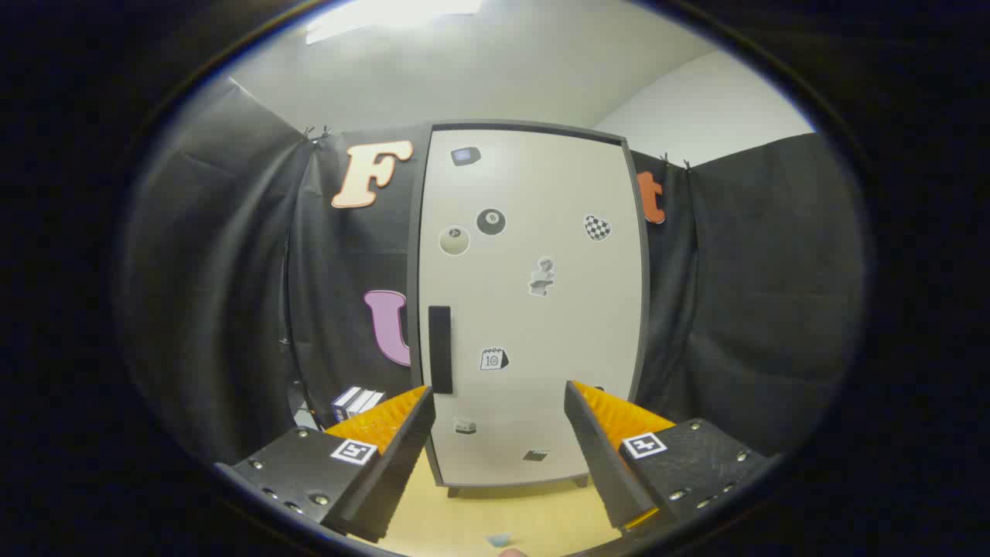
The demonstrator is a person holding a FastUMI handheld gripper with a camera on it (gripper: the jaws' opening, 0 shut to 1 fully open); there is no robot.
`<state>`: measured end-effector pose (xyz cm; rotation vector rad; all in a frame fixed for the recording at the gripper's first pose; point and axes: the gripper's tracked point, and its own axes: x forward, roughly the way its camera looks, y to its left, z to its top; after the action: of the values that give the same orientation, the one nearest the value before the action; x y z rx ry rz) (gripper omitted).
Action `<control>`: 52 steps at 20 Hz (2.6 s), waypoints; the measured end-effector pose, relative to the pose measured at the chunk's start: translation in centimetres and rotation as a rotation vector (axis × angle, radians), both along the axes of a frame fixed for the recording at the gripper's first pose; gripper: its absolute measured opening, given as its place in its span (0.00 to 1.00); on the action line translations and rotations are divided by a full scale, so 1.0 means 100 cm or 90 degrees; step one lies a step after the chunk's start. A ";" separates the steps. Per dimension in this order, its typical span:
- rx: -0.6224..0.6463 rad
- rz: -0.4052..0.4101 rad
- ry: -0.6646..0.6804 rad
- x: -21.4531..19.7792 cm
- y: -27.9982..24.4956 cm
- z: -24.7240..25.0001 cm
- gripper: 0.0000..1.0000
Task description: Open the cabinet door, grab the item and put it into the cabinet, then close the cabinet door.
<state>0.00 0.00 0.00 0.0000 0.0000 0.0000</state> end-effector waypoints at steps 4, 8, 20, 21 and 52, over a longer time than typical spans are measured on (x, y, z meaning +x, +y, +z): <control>0.008 0.001 0.001 -0.001 0.000 0.001 0.99; 0.006 -0.001 -0.006 -0.001 -0.001 0.010 1.00; -0.002 0.015 0.003 0.022 0.014 0.009 0.99; -0.002 0.021 0.007 0.028 0.019 0.006 0.99; 0.054 0.065 0.076 0.174 0.087 -0.046 0.19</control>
<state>17.37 8.68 -4.55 0.0845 0.1199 0.1025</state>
